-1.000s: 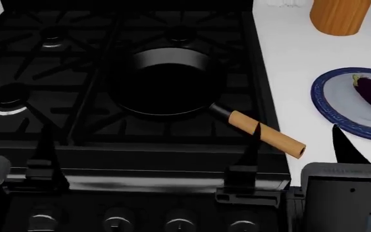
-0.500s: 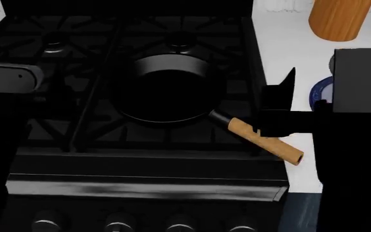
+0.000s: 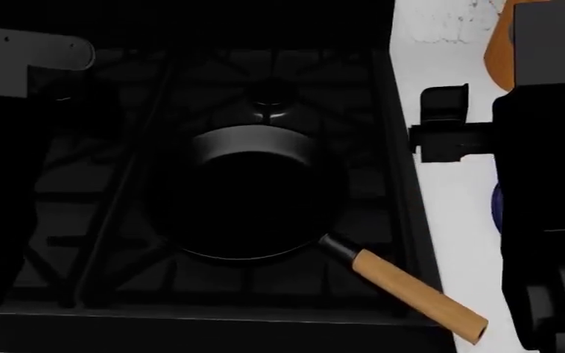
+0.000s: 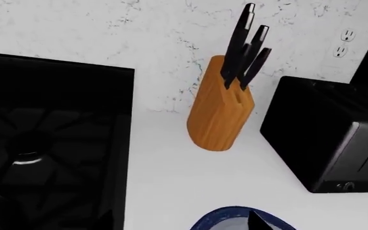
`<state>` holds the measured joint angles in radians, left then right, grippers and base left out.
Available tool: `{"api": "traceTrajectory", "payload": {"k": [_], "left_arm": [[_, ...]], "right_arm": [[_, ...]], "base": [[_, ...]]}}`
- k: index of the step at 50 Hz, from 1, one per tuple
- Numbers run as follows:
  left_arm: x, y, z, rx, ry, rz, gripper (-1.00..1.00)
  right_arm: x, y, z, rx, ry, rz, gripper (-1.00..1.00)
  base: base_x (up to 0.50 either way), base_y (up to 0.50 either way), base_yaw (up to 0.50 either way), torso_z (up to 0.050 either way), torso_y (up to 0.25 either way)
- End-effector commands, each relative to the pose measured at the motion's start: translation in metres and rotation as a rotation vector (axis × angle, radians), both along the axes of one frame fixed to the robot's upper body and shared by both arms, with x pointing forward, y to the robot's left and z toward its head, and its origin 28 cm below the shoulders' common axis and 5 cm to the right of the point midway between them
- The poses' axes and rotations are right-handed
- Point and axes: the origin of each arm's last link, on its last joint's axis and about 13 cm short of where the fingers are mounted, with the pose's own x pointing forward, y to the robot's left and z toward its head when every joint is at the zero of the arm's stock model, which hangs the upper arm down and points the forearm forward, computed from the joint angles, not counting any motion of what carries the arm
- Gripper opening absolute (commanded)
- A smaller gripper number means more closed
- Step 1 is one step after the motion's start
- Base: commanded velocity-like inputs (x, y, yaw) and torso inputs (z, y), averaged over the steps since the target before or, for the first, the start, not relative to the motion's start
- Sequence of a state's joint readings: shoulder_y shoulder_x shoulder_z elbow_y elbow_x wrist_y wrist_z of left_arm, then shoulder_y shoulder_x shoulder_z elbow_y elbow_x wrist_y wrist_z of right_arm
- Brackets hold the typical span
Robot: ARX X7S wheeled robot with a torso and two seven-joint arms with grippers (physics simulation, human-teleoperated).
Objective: Pick the eggplant from the plate and place it in the pan.
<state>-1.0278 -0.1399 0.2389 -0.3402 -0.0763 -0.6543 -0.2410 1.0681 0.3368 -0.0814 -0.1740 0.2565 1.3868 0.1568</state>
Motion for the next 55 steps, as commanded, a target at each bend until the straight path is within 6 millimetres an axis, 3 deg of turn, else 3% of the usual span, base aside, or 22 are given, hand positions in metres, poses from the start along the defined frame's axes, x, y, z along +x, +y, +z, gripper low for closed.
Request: {"api": "traceTrajectory", "payload": {"k": [1,19,23,24,28,31,34,50,55], "left_arm": [[0.004,0.001,0.002,0.049,0.008,0.041,1.0],[-0.001,0.003,0.0,0.06,-0.002,0.048,1.0],[-0.002,0.004,0.002,0.06,-0.01,0.047,1.0],[-0.004,0.004,0.003,0.058,-0.013,0.046,1.0],[-0.006,0.005,0.003,0.06,-0.021,0.045,1.0],[-0.007,0.004,-0.001,0.051,-0.014,0.048,1.0],[-0.007,0.003,-0.004,0.061,-0.014,0.037,1.0],[-0.008,0.003,-0.005,0.088,-0.021,0.034,1.0],[-0.009,0.003,-0.005,0.09,-0.022,0.034,1.0]], "right_arm": [[0.0,-0.003,0.003,-0.005,0.017,-0.007,1.0],[-0.008,-0.007,0.004,-0.002,0.047,-0.02,1.0],[-0.019,-0.011,0.02,-0.054,0.093,-0.006,1.0],[-0.023,-0.023,0.027,-0.098,0.109,-0.087,1.0],[-0.045,-0.036,0.041,-0.126,0.16,-0.279,1.0],[-0.068,-0.036,0.048,-0.064,0.197,-0.188,1.0],[-0.078,-0.044,0.048,-0.06,0.209,-0.232,1.0],[-0.104,-0.064,0.054,-0.002,0.209,-0.355,1.0],[-0.107,-0.071,0.054,-0.029,0.244,-0.32,1.0]], "base": [[0.5,0.0,0.0,0.0,0.0],[0.14,0.0,0.0,0.0,0.001],[0.0,0.0,0.0,0.0,0.0],[0.0,0.0,0.0,0.0,0.0],[0.0,0.0,0.0,0.0,0.0],[0.0,0.0,0.0,0.0,0.0],[0.0,0.0,0.0,0.0,0.0],[0.0,0.0,0.0,0.0,0.0],[0.0,0.0,0.0,0.0,0.0]]}}
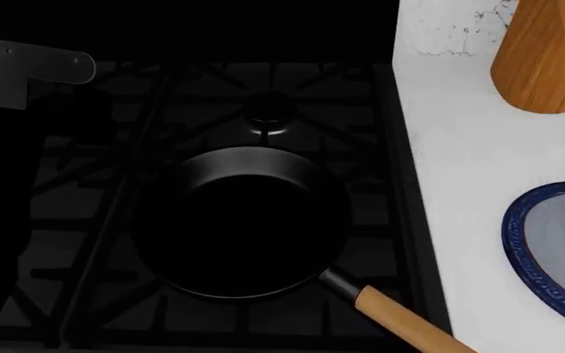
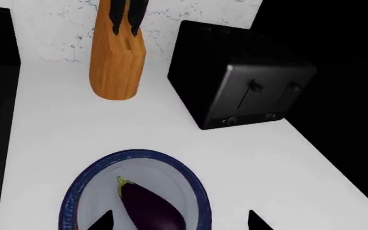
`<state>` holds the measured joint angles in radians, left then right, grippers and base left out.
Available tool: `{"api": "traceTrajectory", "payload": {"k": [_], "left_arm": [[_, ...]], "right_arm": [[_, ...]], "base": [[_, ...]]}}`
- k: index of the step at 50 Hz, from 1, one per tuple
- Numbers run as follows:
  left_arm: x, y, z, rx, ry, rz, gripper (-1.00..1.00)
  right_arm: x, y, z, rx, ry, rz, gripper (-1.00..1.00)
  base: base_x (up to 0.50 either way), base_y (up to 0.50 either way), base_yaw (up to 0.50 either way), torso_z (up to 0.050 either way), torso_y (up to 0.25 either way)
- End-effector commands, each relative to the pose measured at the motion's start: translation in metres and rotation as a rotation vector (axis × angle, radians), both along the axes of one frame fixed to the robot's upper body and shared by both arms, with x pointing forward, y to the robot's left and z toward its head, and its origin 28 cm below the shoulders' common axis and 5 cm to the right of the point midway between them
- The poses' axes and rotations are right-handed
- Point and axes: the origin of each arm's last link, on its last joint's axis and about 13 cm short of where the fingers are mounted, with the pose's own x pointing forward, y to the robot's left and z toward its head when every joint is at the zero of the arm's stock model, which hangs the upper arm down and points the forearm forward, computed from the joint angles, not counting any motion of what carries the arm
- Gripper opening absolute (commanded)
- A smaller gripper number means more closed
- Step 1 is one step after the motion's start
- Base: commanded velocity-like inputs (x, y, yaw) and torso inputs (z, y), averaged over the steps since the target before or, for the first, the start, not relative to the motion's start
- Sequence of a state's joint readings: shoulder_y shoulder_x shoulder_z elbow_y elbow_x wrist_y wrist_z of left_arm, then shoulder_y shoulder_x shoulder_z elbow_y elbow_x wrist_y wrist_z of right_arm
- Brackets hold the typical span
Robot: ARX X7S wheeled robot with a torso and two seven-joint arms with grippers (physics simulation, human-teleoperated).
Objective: Pick the eggplant from the plate and place it in the pan.
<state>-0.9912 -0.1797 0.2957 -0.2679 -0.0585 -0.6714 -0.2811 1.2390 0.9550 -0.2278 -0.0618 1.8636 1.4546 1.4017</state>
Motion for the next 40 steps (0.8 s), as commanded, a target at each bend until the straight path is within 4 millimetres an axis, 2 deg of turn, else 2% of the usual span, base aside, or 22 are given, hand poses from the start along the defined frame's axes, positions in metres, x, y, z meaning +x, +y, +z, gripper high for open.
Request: {"api": "traceTrajectory", "payload": {"k": [1,8,18,23,31,40], "left_arm": [[0.0,0.0,-0.001,0.006,0.001,0.003,1.0],[-0.002,0.001,-0.003,0.008,0.002,0.017,1.0],[-0.015,-0.002,-0.004,0.039,-0.045,-0.036,1.0],[-0.019,0.001,-0.009,0.032,-0.064,-0.053,1.0],[-0.022,0.002,-0.013,0.024,-0.074,-0.041,1.0],[-0.023,-0.001,-0.013,0.014,-0.068,-0.045,1.0]], "right_arm": [[-0.016,-0.017,0.005,0.007,0.058,-0.042,1.0],[-0.005,-0.024,0.009,-0.013,0.069,-0.044,1.0],[0.039,-0.034,0.009,-0.004,0.14,0.053,1.0],[0.056,-0.035,0.018,-0.006,0.156,0.096,1.0],[0.077,-0.036,0.008,-0.035,0.209,0.146,1.0],[0.086,-0.038,-0.007,0.003,0.261,0.157,1.0]], "base": [[0.0,0.0,0.0,0.0,0.0],[0.0,0.0,0.0,0.0,0.0],[0.0,0.0,0.0,0.0,0.0],[0.0,0.0,0.0,0.0,0.0],[0.0,0.0,0.0,0.0,0.0],[0.0,0.0,0.0,0.0,0.0]]}}
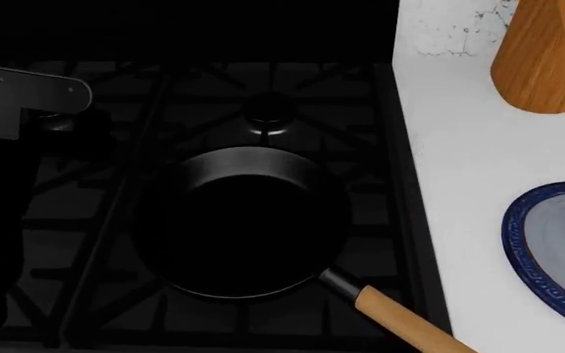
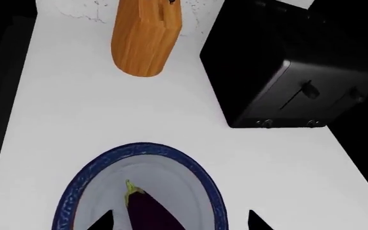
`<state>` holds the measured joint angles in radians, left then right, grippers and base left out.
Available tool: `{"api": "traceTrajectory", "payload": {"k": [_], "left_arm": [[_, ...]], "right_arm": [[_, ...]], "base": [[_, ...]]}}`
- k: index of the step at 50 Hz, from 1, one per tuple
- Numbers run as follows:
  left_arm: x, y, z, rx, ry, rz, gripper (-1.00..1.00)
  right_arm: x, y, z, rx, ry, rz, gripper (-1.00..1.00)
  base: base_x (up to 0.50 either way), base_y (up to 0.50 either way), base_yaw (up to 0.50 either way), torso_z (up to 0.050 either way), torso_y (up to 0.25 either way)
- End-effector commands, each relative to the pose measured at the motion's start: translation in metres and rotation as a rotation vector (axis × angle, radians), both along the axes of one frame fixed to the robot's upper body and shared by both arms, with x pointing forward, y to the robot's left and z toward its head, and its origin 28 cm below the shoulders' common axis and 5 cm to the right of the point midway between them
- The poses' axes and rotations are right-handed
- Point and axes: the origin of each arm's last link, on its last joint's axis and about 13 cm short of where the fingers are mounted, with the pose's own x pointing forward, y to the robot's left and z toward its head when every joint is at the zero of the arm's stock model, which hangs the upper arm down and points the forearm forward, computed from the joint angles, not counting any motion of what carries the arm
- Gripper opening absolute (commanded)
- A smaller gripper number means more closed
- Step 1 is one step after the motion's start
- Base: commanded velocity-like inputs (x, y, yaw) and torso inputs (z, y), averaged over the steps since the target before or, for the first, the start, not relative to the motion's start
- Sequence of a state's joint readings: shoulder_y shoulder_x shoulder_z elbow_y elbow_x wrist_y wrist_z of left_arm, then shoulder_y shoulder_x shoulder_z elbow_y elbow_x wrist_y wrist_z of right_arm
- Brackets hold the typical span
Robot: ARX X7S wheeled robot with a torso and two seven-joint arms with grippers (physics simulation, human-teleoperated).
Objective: Pick the eggplant from the plate and place it in the pan.
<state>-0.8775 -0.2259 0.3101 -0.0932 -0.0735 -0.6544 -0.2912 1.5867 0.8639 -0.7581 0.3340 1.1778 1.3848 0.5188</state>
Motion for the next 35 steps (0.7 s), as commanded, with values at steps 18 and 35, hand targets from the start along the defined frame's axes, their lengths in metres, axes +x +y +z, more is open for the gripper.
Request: {"api": "traceTrajectory", "payload": {"k": [18,35], "left_arm": [[-0.002,-0.001,-0.004,0.0,-0.002,-0.004,1.0],[-0.002,-0.005,-0.008,0.018,0.008,-0.013,1.0]], "right_arm": [[0.015,-0.008,-0.036,0.035,0.183,0.022,1.0],[0.005,-0.016,-0.053,0.02,0.231,-0.042,1.0]], "base": [[0.0,0.0,0.0,0.0,0.0],[0.0,0.0,0.0,0.0,0.0]]}}
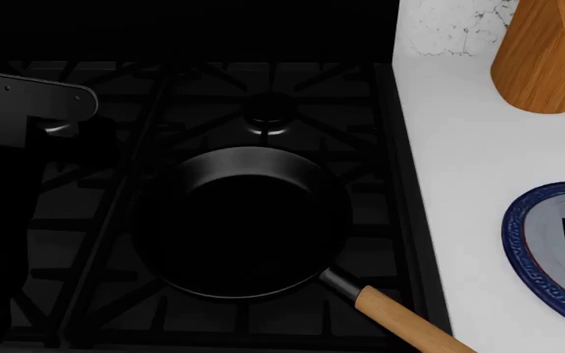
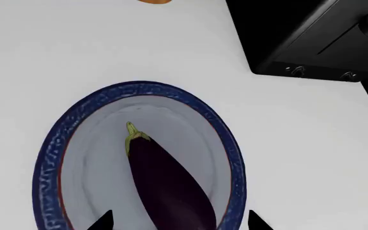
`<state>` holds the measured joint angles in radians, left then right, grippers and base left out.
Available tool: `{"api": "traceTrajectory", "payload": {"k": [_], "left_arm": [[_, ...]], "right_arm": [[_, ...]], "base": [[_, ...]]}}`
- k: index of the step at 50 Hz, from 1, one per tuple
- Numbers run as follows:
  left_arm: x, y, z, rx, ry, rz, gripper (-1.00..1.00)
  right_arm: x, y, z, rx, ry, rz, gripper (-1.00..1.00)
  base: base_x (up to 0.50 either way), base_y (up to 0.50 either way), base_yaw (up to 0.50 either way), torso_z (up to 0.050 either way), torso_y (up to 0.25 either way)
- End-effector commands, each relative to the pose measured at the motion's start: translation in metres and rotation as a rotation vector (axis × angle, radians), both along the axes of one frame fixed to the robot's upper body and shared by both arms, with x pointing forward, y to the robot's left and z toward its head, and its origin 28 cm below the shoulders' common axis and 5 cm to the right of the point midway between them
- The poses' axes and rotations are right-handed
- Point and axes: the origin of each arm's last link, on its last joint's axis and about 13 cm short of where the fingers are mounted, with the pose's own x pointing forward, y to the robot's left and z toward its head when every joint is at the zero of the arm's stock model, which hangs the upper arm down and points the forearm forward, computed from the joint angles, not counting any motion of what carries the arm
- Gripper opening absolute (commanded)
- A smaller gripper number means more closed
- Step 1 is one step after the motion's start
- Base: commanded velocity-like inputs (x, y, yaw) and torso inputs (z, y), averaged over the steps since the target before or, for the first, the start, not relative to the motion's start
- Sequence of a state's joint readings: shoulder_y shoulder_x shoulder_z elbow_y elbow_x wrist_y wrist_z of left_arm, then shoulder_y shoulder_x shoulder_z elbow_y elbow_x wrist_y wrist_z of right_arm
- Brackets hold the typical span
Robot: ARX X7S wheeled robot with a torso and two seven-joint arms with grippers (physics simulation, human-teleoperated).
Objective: Pick the eggplant from the plate and place it in the pan.
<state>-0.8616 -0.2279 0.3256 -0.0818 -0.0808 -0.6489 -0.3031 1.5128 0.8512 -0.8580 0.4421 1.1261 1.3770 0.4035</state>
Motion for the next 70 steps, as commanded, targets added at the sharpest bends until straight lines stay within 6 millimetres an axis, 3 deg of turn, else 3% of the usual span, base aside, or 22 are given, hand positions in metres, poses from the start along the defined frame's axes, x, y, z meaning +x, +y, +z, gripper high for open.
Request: {"api": "traceTrajectory", "payload": {"k": [1,35,69,70], "left_arm": [[0.0,-0.002,-0.004,0.014,0.006,-0.004,1.0],[-0.002,-0.001,-0.005,0.014,0.012,-0.004,1.0],[-0.001,0.0,-0.011,0.011,0.02,0.004,1.0],[-0.001,0.0,-0.012,0.012,0.021,0.005,1.0]], "right_arm": [[-0.004,-0.005,-0.014,-0.007,0.035,-0.029,1.0],[0.014,-0.006,-0.045,-0.035,-0.035,-0.037,1.0],[0.017,-0.009,-0.067,-0.009,0.005,-0.027,1.0],[0.017,-0.009,-0.067,-0.013,0.002,-0.031,-1.0]], "base": [[0.0,0.0,0.0,0.0,0.0],[0.0,0.0,0.0,0.0,0.0],[0.0,0.0,0.0,0.0,0.0],[0.0,0.0,0.0,0.0,0.0]]}}
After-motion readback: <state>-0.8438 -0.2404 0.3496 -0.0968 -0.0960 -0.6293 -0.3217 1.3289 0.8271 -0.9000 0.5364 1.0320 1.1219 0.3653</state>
